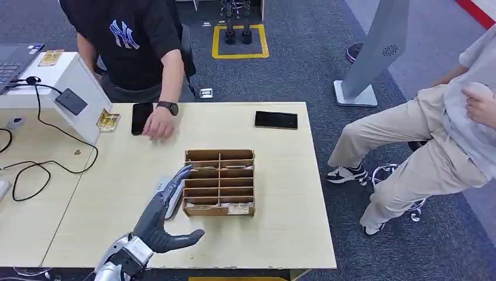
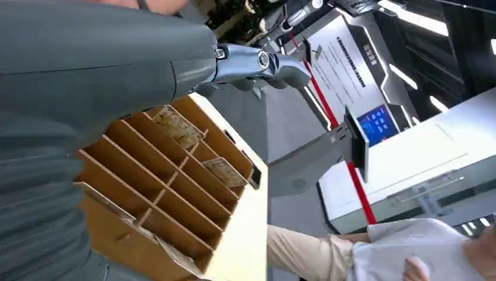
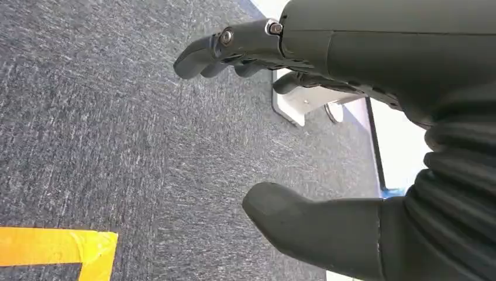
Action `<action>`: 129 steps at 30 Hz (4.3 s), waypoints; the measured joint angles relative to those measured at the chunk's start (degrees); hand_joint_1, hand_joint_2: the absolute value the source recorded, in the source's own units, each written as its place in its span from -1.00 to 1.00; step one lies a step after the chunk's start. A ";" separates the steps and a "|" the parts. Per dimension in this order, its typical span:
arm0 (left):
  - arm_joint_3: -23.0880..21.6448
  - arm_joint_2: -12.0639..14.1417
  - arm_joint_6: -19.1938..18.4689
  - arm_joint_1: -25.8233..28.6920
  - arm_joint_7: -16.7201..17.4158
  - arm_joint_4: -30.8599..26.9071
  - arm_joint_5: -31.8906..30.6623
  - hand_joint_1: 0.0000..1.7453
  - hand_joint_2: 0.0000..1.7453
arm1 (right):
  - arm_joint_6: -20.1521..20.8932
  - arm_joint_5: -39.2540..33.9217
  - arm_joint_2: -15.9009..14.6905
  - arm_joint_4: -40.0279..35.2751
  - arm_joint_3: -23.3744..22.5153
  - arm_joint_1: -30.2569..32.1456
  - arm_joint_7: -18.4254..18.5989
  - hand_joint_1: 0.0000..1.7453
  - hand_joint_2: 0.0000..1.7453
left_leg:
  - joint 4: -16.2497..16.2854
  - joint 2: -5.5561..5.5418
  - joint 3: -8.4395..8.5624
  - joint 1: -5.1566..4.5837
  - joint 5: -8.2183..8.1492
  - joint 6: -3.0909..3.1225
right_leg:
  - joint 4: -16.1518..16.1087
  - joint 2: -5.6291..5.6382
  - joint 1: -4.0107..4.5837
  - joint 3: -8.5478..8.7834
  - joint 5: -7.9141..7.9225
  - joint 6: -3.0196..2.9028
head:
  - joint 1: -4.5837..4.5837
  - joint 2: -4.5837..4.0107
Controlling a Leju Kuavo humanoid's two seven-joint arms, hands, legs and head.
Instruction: Pass the card to the sensor for recognition and then transmit it.
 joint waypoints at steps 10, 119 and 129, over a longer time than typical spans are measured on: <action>-5.03 2.63 10.24 -2.19 6.87 2.43 -14.03 -1.00 1.00 | 0.15 0.00 -0.04 0.04 0.33 0.01 0.99 -1.00 1.00 | 0.00 0.01 0.00 0.00 0.00 0.00 | 0.00 0.00 0.00 0.00 0.00 0.00 | -0.02 0.00; 14.93 -18.56 42.30 -34.92 4.99 26.54 -0.90 1.00 1.00 | -13.16 0.00 -8.33 18.06 12.18 -3.66 3.54 -1.00 1.00 | 0.03 0.03 -0.02 0.03 0.10 0.00 | 0.01 0.05 0.03 0.01 0.16 -0.01 | 0.02 0.00; 20.56 -20.83 42.34 -36.12 4.75 33.33 0.76 -1.00 -1.00 | -13.20 0.00 -9.66 21.27 13.77 -4.45 4.62 -1.00 1.00 | 0.02 0.08 -0.05 0.03 0.09 0.01 | 0.01 0.12 0.04 -0.06 0.15 -0.02 | -0.02 0.00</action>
